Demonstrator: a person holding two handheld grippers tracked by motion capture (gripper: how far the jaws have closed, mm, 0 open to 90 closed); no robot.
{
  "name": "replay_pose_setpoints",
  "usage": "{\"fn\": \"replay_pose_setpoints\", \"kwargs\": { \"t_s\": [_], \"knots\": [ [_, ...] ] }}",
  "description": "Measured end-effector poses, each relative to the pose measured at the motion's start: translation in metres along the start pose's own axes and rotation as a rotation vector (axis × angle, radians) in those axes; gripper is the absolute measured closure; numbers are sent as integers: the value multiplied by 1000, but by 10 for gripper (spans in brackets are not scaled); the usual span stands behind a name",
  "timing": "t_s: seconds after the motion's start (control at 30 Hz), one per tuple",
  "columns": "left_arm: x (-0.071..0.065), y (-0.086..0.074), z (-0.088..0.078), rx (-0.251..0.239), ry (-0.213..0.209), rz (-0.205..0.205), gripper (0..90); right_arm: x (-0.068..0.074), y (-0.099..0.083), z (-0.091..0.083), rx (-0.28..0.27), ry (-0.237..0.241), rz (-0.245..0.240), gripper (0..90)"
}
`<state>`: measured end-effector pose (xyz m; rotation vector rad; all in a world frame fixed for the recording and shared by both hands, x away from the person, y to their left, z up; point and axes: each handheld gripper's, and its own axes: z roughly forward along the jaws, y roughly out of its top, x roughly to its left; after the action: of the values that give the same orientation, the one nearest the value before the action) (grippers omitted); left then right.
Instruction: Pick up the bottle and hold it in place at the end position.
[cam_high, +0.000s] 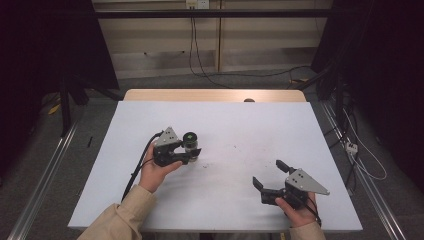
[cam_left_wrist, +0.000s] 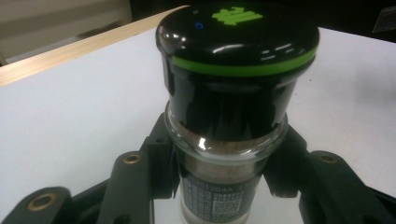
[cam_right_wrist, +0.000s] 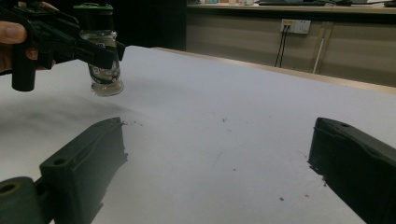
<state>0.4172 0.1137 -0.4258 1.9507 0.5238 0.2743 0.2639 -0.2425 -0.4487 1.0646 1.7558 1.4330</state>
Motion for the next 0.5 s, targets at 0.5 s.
{"fn": "replay_pose_setpoints", "kwargs": {
  "t_s": [0.5],
  "knots": [
    [-3,12,19,-22,-25,2,532,0,0,0,-4,1,13,31]
  ]
}}
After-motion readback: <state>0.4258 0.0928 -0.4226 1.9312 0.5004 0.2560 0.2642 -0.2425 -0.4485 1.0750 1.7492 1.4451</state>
